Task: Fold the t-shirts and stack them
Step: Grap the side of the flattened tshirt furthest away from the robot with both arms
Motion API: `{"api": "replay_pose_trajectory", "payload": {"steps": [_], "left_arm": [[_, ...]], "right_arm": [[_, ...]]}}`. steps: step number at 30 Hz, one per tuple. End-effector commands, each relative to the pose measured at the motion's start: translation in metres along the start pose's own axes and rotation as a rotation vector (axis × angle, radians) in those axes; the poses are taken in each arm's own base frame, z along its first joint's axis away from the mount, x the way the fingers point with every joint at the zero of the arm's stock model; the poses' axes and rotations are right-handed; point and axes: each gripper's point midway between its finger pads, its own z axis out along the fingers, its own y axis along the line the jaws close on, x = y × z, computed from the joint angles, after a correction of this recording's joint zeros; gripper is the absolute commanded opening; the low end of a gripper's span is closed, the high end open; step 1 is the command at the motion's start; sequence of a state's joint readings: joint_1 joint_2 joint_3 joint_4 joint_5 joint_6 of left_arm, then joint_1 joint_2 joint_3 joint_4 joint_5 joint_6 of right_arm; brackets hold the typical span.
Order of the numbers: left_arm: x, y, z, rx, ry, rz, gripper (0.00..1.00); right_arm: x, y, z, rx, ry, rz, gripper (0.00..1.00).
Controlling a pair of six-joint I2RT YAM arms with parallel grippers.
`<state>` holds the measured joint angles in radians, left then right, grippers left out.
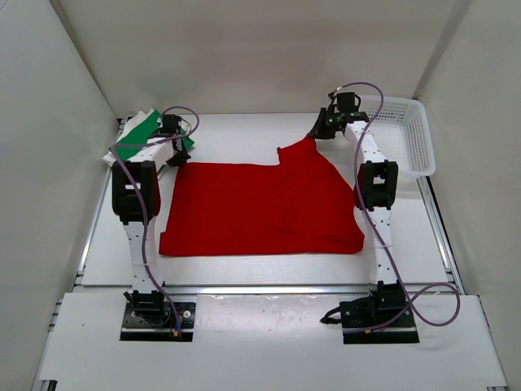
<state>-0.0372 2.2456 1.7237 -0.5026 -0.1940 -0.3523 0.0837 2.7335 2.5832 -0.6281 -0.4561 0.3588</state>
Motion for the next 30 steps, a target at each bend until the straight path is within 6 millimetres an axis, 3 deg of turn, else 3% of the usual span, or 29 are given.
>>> {"api": "replay_pose_trajectory", "payload": {"steps": [1,5,6,8,12,14,18,20,21,22,23,24,26,30], "left_arm": [[-0.007,-0.001,-0.017,0.004,-0.043,-0.001,0.0],[-0.002,-0.001,-0.024,0.061,-0.043,-0.045,0.0],[-0.009,-0.005,-0.03,0.098,-0.067,-0.064,0.0],[0.0,-0.004,-0.037,0.12,-0.071,-0.089,0.0],[-0.002,-0.017,-0.056,0.156,-0.096,-0.064,0.0],[-0.002,-0.019,-0.066,0.167,-0.109,-0.054,0.0],[0.0,-0.023,-0.078,0.203,-0.12,-0.054,0.0],[-0.004,-0.022,-0.089,0.205,-0.139,-0.05,0.0],[-0.003,-0.02,-0.09,0.206,-0.138,-0.045,0.0],[-0.001,-0.016,-0.092,0.208,-0.14,-0.059,0.0],[-0.008,-0.012,-0.099,0.22,-0.162,-0.073,0.0],[0.0,-0.012,-0.098,0.223,-0.148,-0.077,0.0],[-0.001,-0.006,-0.102,0.224,-0.156,-0.089,0.0],[0.008,0.008,-0.101,0.19,-0.145,-0.093,0.0]], "right_arm": [[-0.034,0.039,-0.031,-0.054,-0.076,-0.078,0.0],[-0.033,0.047,-0.045,-0.055,-0.052,-0.08,0.0],[-0.027,0.052,-0.048,-0.061,-0.025,-0.085,0.0],[-0.017,0.053,-0.049,-0.042,0.007,-0.093,0.0],[-0.013,0.069,-0.068,-0.004,0.032,-0.12,0.0],[-0.018,0.073,-0.089,0.029,0.026,-0.133,0.0],[0.0,0.07,-0.119,0.119,0.088,-0.149,0.0],[0.03,0.075,-0.125,0.172,0.154,-0.187,0.0],[0.015,0.095,-0.147,0.185,0.065,-0.239,0.0],[0.034,0.082,-0.133,0.199,0.062,-0.236,0.0],[0.041,0.083,-0.146,0.176,-0.021,-0.226,0.0],[0.035,0.1,-0.172,0.121,-0.094,-0.226,0.0],[0.063,0.073,-0.177,0.094,-0.056,-0.131,0.0],[0.093,0.052,-0.193,0.162,-0.039,-0.101,0.0]]}}
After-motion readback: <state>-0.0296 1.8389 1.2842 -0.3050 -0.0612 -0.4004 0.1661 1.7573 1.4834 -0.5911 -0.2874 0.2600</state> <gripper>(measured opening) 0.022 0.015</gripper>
